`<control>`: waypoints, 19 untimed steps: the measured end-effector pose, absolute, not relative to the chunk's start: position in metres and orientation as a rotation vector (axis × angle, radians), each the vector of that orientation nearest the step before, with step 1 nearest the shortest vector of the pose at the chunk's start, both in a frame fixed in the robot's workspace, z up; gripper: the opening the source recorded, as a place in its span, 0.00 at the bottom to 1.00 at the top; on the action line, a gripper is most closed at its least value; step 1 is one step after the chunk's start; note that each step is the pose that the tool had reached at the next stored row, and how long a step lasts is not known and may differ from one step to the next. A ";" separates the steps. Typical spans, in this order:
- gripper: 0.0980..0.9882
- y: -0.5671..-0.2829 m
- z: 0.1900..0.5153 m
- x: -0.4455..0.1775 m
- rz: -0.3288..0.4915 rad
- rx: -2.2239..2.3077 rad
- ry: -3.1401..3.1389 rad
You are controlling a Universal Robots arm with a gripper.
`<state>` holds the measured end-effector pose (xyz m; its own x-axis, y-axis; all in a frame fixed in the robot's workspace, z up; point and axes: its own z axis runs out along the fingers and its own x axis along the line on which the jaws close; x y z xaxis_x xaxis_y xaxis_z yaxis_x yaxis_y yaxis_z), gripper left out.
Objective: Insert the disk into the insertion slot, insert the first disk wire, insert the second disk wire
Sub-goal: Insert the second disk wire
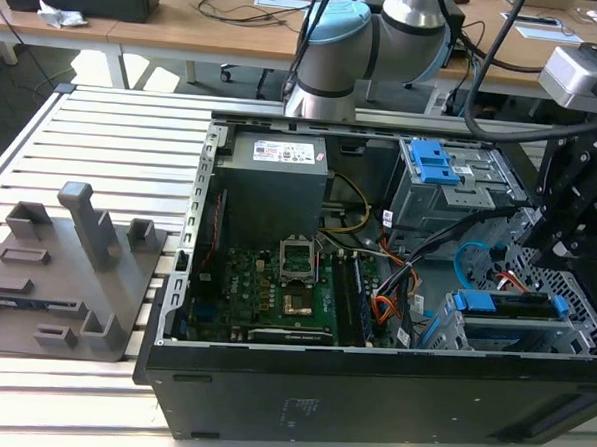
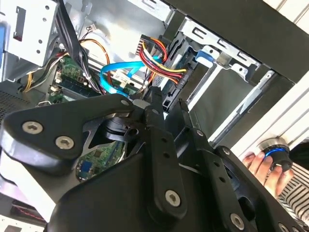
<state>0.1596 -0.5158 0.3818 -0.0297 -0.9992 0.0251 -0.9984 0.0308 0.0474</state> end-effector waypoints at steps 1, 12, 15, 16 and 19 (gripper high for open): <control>0.23 -0.516 0.382 0.160 -0.025 2.163 -2.207; 0.23 -0.503 0.377 0.152 -0.022 2.289 -2.077; 0.23 -0.498 0.374 0.144 -0.022 2.293 -2.072; 0.23 -0.498 0.373 0.140 -0.022 2.296 -2.069; 0.23 -0.497 0.369 0.133 -0.022 2.306 -2.058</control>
